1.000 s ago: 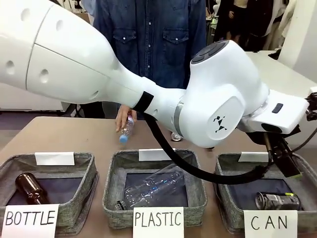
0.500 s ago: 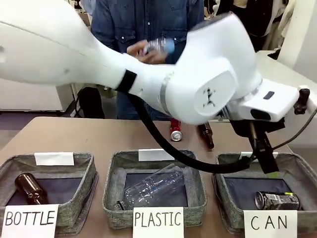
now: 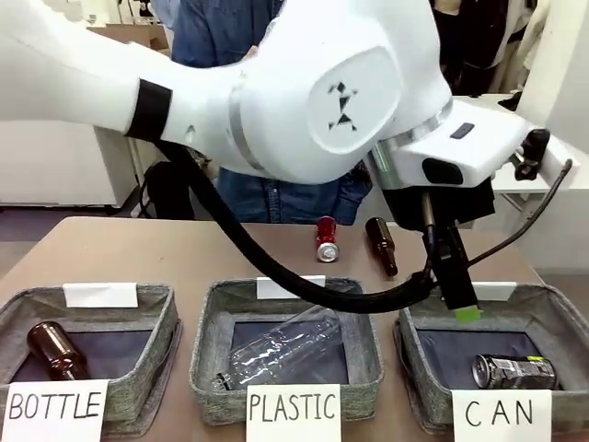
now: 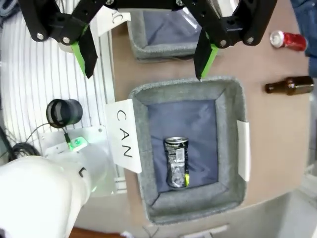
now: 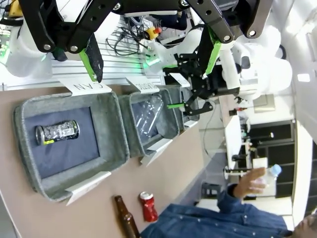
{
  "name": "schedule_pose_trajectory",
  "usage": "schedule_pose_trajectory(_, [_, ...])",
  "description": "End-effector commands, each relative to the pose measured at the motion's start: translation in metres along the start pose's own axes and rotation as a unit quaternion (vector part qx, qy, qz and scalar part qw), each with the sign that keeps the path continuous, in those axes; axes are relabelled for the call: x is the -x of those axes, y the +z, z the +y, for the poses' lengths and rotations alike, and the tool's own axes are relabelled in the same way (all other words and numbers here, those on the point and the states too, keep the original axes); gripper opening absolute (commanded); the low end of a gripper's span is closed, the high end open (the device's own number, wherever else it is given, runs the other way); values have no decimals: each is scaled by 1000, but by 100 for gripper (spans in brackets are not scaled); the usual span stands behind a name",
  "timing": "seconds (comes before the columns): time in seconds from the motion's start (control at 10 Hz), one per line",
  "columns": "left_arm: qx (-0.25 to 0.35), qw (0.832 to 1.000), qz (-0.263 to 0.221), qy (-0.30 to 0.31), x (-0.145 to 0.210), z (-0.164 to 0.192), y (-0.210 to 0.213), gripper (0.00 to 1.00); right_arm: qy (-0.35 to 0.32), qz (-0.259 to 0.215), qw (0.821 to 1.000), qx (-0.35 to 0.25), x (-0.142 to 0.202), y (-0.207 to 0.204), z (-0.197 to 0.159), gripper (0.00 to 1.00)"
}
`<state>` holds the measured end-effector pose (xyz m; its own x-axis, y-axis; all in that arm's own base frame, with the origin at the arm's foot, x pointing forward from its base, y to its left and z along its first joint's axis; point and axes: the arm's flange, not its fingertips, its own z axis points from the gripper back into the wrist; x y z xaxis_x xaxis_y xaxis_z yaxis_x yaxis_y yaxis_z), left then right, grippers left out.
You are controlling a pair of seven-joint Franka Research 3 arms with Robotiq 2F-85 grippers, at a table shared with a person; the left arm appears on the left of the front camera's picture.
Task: Sort the can waste into the basket.
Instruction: Pick up the can waste from the table and place it in the right Fabric basket.
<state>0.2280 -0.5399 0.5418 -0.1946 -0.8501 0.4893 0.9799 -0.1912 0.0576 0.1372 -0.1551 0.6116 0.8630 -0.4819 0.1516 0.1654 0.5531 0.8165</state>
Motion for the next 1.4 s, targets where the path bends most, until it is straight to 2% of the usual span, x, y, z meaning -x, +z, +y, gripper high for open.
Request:
schedule_pose_trajectory(0.0, [-12, 999, -12, -27, -1, -5, 17, 100, 3, -6, 1000, -4, 4, 7, -3, 100])
schedule_pose_trajectory(0.2, [-10, 996, -51, -68, -20, -13, 24, 100, 9, 7, 1000, 4, 3, 0, -2, 100])
schedule_pose_trajectory(0.4, [-14, 996, -34, -83, -43, -27, 48, 100, 11, 10, 1000, 14, 4, 0, -4, 100])
schedule_pose_trajectory(0.5, [2, 997, 19, -71, -35, -32, 78, 100, 7, 7, 1000, 9, 3, 0, -7, 100])
schedule_pose_trajectory(0.6, [9, 996, 77, -49, -1, -31, 109, 100, -1, 10, 1000, 10, 1, -3, -10, 100])
schedule_pose_trajectory(0.8, [6, 996, 77, 47, 114, -24, 182, 100, -6, 20, 1000, 19, -4, -8, -12, 100])
schedule_pose_trajectory(0.9, [-10, 992, 61, 111, 175, -22, 219, 100, -2, 28, 999, 23, -6, -13, -7, 100])
schedule_pose_trajectory(1.1, [-8, 979, 5, 206, 263, -11, 264, 100, 21, 45, 999, 6, -5, -32, 10, 100])
schedule_pose_trajectory(1.2, [-1, 966, -37, 258, 305, -2, 276, 100, 19, 83, 996, -22, -7, -60, 21, 100])
schedule_pose_trajectory(1.3, [24, 947, -103, 304, 355, 4, 286, 100, 20, 127, 992, -16, -8, -110, 32, 100])
